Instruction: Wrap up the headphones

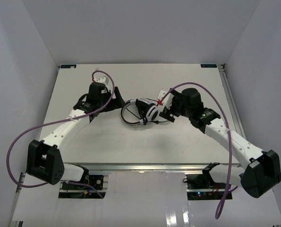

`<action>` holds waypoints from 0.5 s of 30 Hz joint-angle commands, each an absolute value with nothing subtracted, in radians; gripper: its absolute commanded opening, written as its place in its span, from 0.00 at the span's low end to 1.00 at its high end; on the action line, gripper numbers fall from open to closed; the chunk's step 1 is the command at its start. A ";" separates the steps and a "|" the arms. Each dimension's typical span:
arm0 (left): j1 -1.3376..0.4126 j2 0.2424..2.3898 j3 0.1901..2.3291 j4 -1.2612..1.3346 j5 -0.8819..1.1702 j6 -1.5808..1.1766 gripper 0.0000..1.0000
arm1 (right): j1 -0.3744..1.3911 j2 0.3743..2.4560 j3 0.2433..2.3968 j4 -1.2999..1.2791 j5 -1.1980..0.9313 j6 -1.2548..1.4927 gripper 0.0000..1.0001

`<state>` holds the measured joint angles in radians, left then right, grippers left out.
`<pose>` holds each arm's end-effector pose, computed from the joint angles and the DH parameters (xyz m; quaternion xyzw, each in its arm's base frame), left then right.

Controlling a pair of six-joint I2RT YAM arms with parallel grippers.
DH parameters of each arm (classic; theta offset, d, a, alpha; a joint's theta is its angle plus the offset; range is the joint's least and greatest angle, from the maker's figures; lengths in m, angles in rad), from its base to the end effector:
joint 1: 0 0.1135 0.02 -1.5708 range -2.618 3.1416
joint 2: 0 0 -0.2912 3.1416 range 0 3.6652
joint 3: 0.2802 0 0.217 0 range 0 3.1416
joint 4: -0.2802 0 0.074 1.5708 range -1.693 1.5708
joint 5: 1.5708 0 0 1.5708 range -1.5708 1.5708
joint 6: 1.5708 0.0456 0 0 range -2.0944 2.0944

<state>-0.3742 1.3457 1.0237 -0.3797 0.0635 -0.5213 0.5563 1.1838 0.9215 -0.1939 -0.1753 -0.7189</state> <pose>0.2438 -0.0989 0.3111 -0.0533 0.9051 -0.2081 0.3668 0.1944 0.1302 0.3347 -0.5405 0.6518 0.0313 0.5312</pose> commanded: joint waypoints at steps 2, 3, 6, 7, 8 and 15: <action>-0.373 1.115 0.845 -0.222 0.280 -0.363 0.98 | 0.404 1.116 0.859 -0.109 -0.228 -0.321 0.90; -0.372 1.050 0.813 -0.193 0.316 -0.358 0.98 | 0.379 1.111 0.848 -0.104 -0.201 -0.265 0.90; -0.371 0.876 0.709 -0.107 0.375 -0.364 0.98 | 0.335 1.098 0.828 -0.093 -0.103 -0.114 0.90; -0.371 0.830 0.681 -0.092 0.386 -0.365 0.98 | 0.328 1.089 0.822 -0.091 -0.077 -0.081 0.90; -0.371 0.784 0.658 -0.085 0.395 -0.360 0.98 | 0.324 1.081 0.809 -0.084 -0.053 -0.064 0.90; -0.370 0.641 0.602 -0.139 0.366 -0.317 0.98 | 0.318 0.965 0.721 -0.030 -0.012 -0.027 0.90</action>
<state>-0.3702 0.6771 0.6304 -0.1342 0.3527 -0.3591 0.3206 1.0400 0.7495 -0.1088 -0.0613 -0.1022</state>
